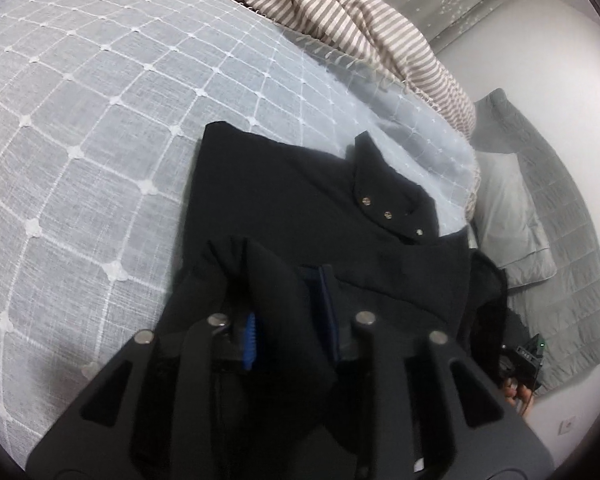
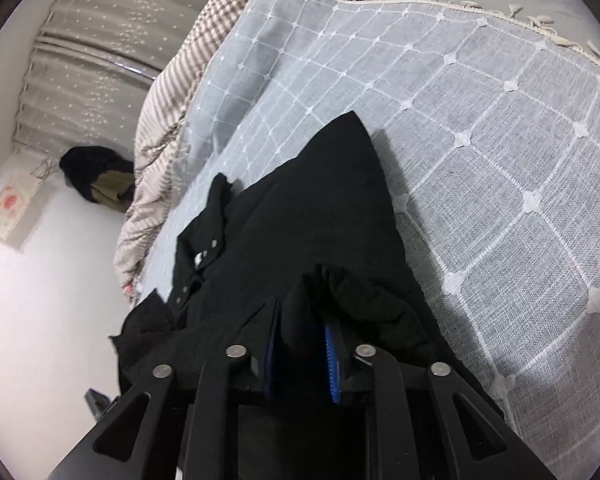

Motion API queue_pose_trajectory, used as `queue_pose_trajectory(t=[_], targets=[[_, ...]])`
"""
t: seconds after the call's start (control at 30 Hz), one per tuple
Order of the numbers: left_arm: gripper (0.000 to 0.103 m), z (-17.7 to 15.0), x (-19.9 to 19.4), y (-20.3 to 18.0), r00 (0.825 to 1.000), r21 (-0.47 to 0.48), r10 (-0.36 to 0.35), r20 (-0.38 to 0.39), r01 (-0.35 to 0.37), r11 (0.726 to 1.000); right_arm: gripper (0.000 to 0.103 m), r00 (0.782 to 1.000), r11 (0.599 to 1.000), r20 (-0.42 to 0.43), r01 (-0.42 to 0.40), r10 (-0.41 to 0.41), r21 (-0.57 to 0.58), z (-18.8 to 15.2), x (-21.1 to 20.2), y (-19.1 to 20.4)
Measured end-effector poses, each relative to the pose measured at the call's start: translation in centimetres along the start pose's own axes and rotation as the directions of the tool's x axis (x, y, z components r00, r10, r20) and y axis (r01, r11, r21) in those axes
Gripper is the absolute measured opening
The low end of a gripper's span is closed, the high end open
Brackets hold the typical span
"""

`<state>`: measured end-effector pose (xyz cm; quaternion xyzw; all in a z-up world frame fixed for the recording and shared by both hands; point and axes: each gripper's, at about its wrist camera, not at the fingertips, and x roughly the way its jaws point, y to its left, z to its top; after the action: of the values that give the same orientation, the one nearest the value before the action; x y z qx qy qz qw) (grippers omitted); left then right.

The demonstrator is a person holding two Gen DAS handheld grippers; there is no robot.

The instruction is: Fold large clothes

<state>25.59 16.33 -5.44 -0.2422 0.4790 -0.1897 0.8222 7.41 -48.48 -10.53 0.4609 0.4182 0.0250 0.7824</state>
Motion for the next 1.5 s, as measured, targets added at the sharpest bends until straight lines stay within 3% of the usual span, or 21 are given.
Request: queue_pose_trajectory(t=[0.07, 0.13, 0.2, 0.3, 0.37, 0.5, 0.67, 0.77, 0.8, 0.87, 0.9, 0.93, 0.97, 1.03, 1.17, 1.2, 1.27, 1.3, 1.33, 1.43, 1.5], targets=[[0.049, 0.0, -1.4, -0.3, 1.0, 0.022, -0.016, 0.009, 0.016, 1.0, 0.033, 1.0, 0.999, -0.015, -0.024, 0.024, -0.031, 0.1, -1.4, 0.4], [0.07, 0.0, -3.6, -0.8, 0.999, 0.071, -0.007, 0.046, 0.004, 0.997, 0.052, 1.0, 0.997, 0.004, -0.028, 0.029, -0.077, 0.1, -3.2, 1.0], [0.081, 0.0, -5.4, -1.1, 0.996, 0.12, -0.003, 0.094, -0.008, 0.993, 0.055, 0.999, 0.991, 0.03, -0.034, 0.038, -0.13, 0.1, -5.6, 1.5], [0.081, 0.1, -7.1, -1.0, 0.994, 0.19, -0.009, 0.112, -0.012, 0.982, 0.055, 1.0, 0.979, 0.013, 0.015, -0.012, -0.202, -0.1, -7.3, 2.0], [0.081, 0.1, -7.2, -0.8, 0.994, 0.23, 0.038, 0.1, -0.061, 0.971, 0.055, 0.996, 0.966, -0.012, 0.082, -0.088, -0.246, -0.4, -7.0, 2.3], [0.081, 0.1, -5.1, -0.2, 0.99, 0.271, 0.134, 0.035, -0.138, 0.953, 0.055, 0.971, 0.923, -0.1, 0.169, -0.215, -0.346, -1.3, -3.0, 3.6], [0.081, 0.4, -1.1, 0.0, 0.99, 0.222, 0.13, -0.047, -0.117, 0.968, 0.055, 0.956, 0.906, -0.177, 0.147, -0.232, -0.396, 0.4, 3.7, 6.1], [0.081, 1.0, 0.4, -0.5, 0.991, 0.212, 0.127, -0.046, -0.115, 0.971, 0.055, 0.959, 0.885, -0.059, 0.232, -0.279, -0.405, 3.2, 5.9, 7.0], [0.081, 1.1, 0.6, -0.6, 0.991, 0.212, 0.128, -0.043, -0.116, 0.97, 0.055, 0.952, 0.878, 0.002, 0.283, -0.306, -0.386, 4.2, 5.9, 6.9], [0.081, 1.7, 0.9, -1.0, 0.992, 0.219, 0.126, -0.033, -0.116, 0.969, 0.055, 0.919, 0.856, 0.159, 0.395, -0.362, -0.335, 6.0, 4.8, 6.6], [0.081, 2.0, 0.9, -1.2, 0.991, 0.229, 0.128, -0.025, -0.119, 0.966, 0.055, 0.91, 0.848, 0.206, 0.411, -0.36, -0.334, 6.3, 4.2, 6.6], [0.081, 2.3, 0.9, -1.4, 0.992, 0.242, 0.127, -0.017, -0.119, 0.963, 0.056, 0.915, 0.849, 0.23, 0.396, -0.332, -0.349, 6.5, 3.6, 6.7], [0.081, 2.7, 1.1, -1.5, 0.992, 0.252, 0.126, -0.011, -0.119, 0.96, 0.058, 0.93, 0.854, 0.23, 0.357, -0.287, -0.379, 6.4, 3.1, 6.8], [0.08, 3.5, 1.3, -1.6, 0.993, 0.266, 0.12, 0.002, -0.116, 0.957, 0.074, 0.94, 0.842, 0.224, 0.331, -0.256, -0.426, 6.2, 2.7, 6.9], [0.064, 4.8, 2.7, -1.9, 0.994, 0.256, 0.106, -0.005, -0.101, 0.961, 0.075, 0.95, 0.82, 0.191, 0.308, -0.245, -0.482, 5.6, 3.5, 6.9], [0.056, 5.0, 3.3, -2.1, 0.993, 0.254, 0.116, -0.009, -0.11, 0.961, 0.075, 0.951, 0.819, 0.183, 0.307, -0.248, -0.485, 5.8, 3.9, 7.0], [0.03, 5.3, 4.2, -2.6, 0.99, 0.259, 0.142, -0.007, -0.135, 0.956, 0.067, 0.946, 0.808, 0.182, 0.323, -0.267, -0.493, 5.7, 5.3, 7.4], [0.011, 5.5, 4.5, -3.0, 0.988, 0.265, 0.156, -0.004, -0.149, 0.953, 0.034, 0.944, 0.801, 0.19, 0.331, -0.271, -0.499, 5.8, 6.2, 7.7], [0.008, 5.8, 4.8, -3.7, 0.983, 0.283, 0.183, 0.014, -0.179, 0.942, 0.006, 0.943, 0.796, 0.189, 0.332, -0.273, -0.506, 5.9, 6.6, 7.8], [0.007, 6.7, 4.4, -5.8, 0.968, 0.344, 0.221, 0.121, -0.25, 0.905, 0.005, 0.915, 0.748, 0.299, 0.395, -0.27, -0.533, 6.2, 7.3, 9.0], [0.007, 8.2, 4.0, -7.0, 0.965, 0.336, 0.187, 0.184, -0.24, 0.911, 0.003, 0.894, 0.734, 0.352, 0.433, -0.276, -0.524, 6.9, 7.4, 9.5]])
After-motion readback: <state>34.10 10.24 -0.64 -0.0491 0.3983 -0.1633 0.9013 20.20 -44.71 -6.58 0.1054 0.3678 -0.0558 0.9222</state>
